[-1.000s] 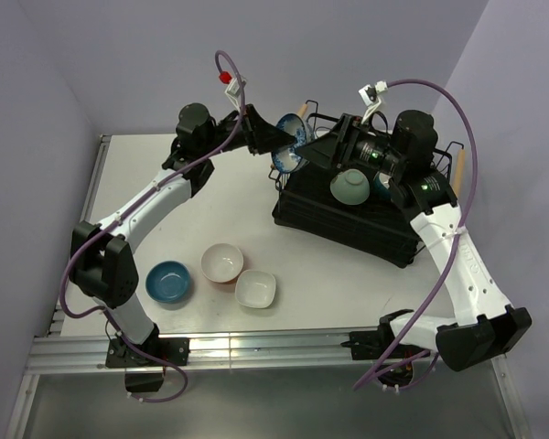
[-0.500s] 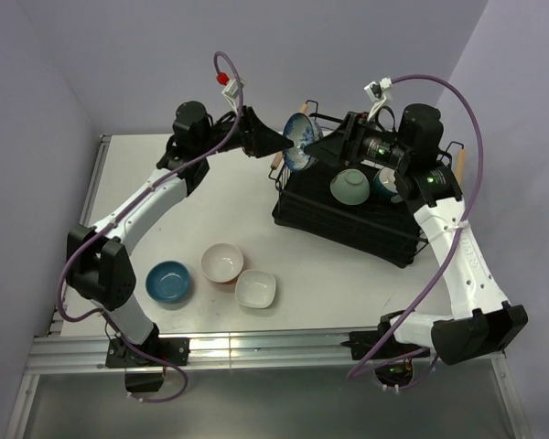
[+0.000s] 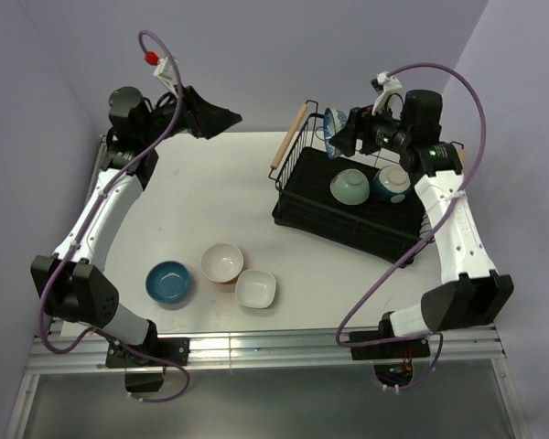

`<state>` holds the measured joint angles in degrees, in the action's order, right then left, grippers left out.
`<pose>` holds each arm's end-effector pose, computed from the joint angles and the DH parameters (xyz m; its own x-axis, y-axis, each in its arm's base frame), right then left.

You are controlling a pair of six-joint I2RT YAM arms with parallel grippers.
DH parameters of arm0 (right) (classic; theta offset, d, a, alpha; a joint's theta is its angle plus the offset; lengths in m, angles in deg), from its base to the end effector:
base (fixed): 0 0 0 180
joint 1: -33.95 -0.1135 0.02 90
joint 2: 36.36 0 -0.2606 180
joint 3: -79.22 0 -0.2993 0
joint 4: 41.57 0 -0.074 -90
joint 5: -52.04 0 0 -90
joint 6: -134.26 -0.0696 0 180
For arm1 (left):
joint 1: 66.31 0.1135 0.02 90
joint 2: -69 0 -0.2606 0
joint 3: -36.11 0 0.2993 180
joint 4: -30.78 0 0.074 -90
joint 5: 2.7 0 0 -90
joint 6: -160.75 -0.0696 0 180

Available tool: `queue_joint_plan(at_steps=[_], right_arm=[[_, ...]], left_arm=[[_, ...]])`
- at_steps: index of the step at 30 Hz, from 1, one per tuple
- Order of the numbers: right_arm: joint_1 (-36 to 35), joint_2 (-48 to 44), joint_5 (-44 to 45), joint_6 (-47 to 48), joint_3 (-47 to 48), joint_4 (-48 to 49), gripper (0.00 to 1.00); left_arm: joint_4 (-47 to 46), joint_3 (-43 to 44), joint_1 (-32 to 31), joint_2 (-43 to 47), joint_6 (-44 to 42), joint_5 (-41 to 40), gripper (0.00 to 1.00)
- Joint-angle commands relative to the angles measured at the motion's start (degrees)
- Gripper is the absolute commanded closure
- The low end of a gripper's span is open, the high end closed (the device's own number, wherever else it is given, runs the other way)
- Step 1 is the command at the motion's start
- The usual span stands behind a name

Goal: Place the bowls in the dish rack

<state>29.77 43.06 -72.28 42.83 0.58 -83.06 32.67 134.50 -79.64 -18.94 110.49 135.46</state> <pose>0.3698 0.0664 0.4375 -0.3484 -0.0048 -0.9373 -0.5816 0.7853 0.2121 0.4007 -0.1482 0.4461 -0.4452 -0.3328 -0.8313 0.7621 0.3466 -0.5469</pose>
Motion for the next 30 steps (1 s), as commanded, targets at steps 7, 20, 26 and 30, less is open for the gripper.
queue_joint_plan(at_steps=[7,20,26,30], right_arm=[[-1.1,9.6,10.6,12.3,4.6,4.4,1.0],[-7.0,18.7,22.5,14.8,3.5,13.7,1.0],[-10.1,23.1,28.7,17.9,3.8,16.2,1.0],[-11.5,25.9,32.8,20.3,4.2,16.5,1.0]], left_arm=[[2.6,-4.7,7.6,8.3,-1.3,0.9,0.14],[2.7,-12.1,15.7,14.2,2.1,0.1,0.11],[3.6,-13.0,18.6,15.3,2.4,0.0,0.05],[3.3,-14.1,19.5,16.2,2.3,0.2,0.05]])
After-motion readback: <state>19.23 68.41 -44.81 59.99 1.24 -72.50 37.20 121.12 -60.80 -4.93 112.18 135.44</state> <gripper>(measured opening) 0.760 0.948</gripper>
